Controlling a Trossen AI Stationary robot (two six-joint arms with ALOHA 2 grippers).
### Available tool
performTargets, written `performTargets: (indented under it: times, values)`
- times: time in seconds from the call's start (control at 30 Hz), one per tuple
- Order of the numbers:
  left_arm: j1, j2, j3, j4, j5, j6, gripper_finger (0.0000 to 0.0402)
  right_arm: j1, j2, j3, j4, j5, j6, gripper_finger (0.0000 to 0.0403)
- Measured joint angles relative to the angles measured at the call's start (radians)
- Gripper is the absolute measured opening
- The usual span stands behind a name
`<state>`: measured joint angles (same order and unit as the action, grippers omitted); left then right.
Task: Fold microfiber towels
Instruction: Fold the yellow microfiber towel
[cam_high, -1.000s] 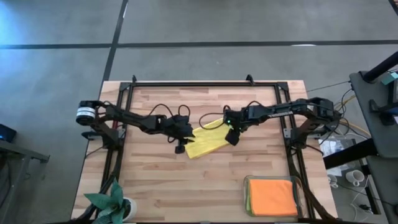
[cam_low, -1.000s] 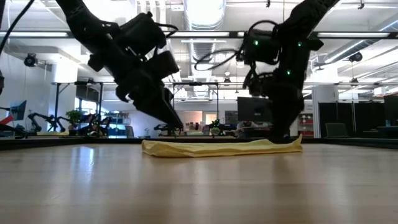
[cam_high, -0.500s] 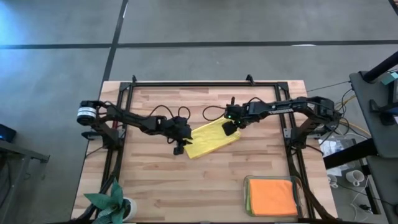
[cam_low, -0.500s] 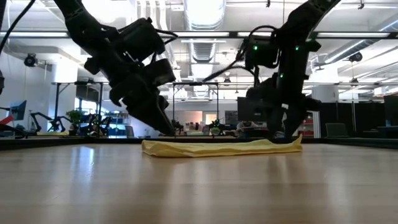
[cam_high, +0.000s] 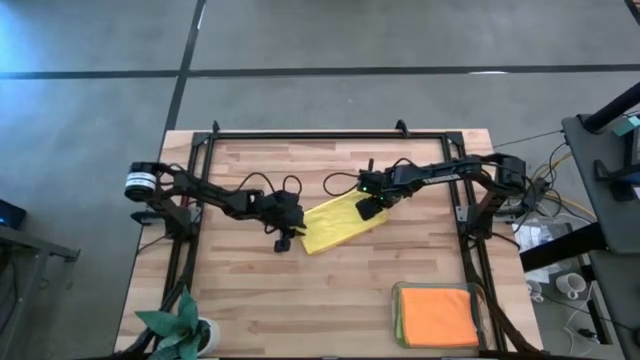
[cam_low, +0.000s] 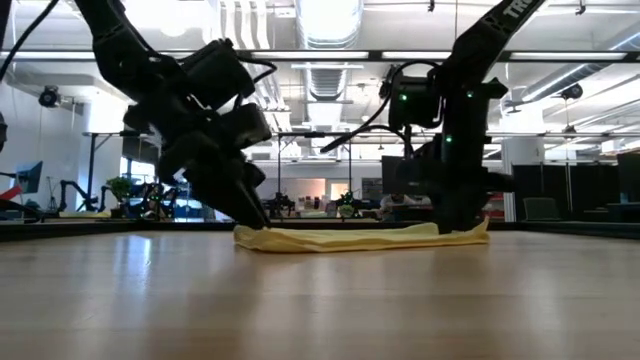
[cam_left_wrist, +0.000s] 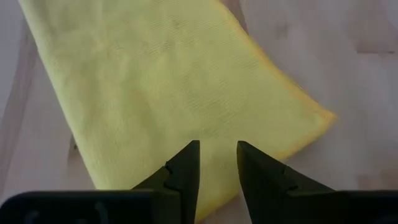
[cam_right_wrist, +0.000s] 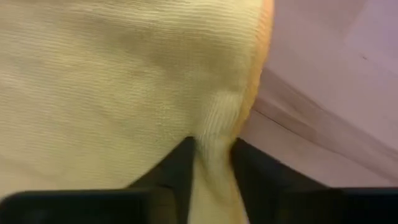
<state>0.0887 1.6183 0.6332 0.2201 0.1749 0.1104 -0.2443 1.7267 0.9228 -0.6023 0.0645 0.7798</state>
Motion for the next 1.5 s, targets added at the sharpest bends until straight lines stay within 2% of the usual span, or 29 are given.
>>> performTargets:
  times: [0.1,0.17,0.3,0.37,0.6,0.67,0.77,0.97,1.27,1.5]
  values:
    - [0.0,0.021,0.013,0.026,0.0,0.001,0.0091,0.0,0.002,0.007,0.024,-0.01,-0.004,0.0043]
    - [0.0,0.025,0.029,0.026,0.0,0.026,0.0091,0.001,0.003,0.01,0.037,-0.019,-0.03,0.0019]
    - [0.012,-0.019,0.051,-0.031,-0.04,0.094,0.0091,-0.023,-0.003,0.013,-0.035,-0.014,-0.077,0.0013]
    - [0.017,-0.059,0.056,-0.046,-0.076,0.099,0.0091,-0.048,-0.017,0.014,-0.107,0.028,-0.102,0.0012]
    - [0.023,-0.162,0.04,-0.06,-0.085,0.098,0.0091,-0.15,-0.095,0.062,-0.474,0.314,-0.206,0.0012]
    - [0.023,-0.168,0.037,-0.048,-0.085,0.099,0.0091,-0.164,-0.131,0.08,-0.51,0.352,-0.235,0.0012]
    - [0.023,-0.172,0.029,-0.056,-0.085,0.099,0.0091,-0.154,-0.183,0.105,-0.494,0.346,-0.264,0.0012]
    - [0.023,-0.167,0.027,-0.054,-0.085,0.098,0.0091,-0.065,-0.216,0.15,-0.456,0.256,-0.3,0.0012]
    - [0.023,-0.165,0.023,-0.024,-0.072,0.078,0.0091,0.071,-0.167,0.182,-0.347,0.112,-0.259,0.0012]
    - [0.018,-0.064,0.045,0.042,-0.077,0.007,0.0091,0.114,-0.119,0.241,-0.337,0.078,-0.264,0.0012]
